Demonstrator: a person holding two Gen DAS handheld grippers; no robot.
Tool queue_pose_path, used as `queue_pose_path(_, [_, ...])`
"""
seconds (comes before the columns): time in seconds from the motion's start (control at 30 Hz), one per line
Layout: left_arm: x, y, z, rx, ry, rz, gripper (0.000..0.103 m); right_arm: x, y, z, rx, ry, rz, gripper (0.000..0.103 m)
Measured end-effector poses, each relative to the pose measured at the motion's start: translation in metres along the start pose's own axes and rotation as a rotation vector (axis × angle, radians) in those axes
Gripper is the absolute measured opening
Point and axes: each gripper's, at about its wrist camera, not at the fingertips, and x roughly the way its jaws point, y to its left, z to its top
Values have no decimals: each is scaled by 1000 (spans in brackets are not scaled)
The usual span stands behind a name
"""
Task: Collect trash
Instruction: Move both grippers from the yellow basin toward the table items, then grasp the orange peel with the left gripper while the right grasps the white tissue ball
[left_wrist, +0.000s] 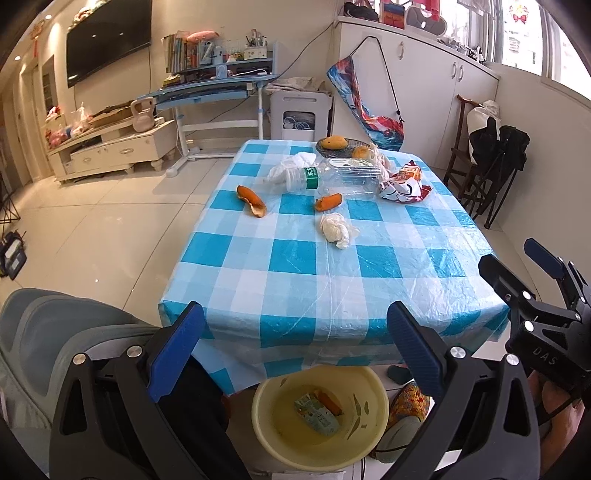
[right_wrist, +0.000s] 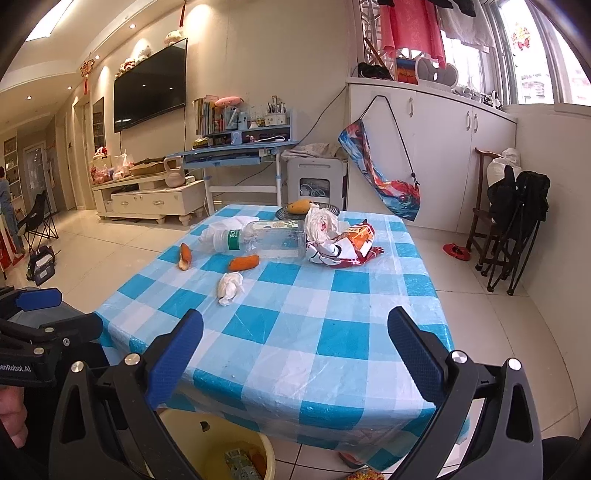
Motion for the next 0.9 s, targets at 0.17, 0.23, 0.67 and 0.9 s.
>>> queue_pose_path(0.17, [22, 22, 14, -67, 9, 12, 96, 23, 7, 5, -8, 50, 42, 96])
queue_pose_path(0.23, [33, 31, 21, -102, 14, 17, 96, 35, 13, 8, -23, 72, 60, 96])
queue_pose_path(0.67, [121, 61, 82, -171, 22, 69, 96, 136, 52, 22, -108, 235, 155, 91])
queue_pose_path(0.9, [187, 68, 103, -178, 93, 78, 82, 175, 57, 20, -102, 322, 189, 70])
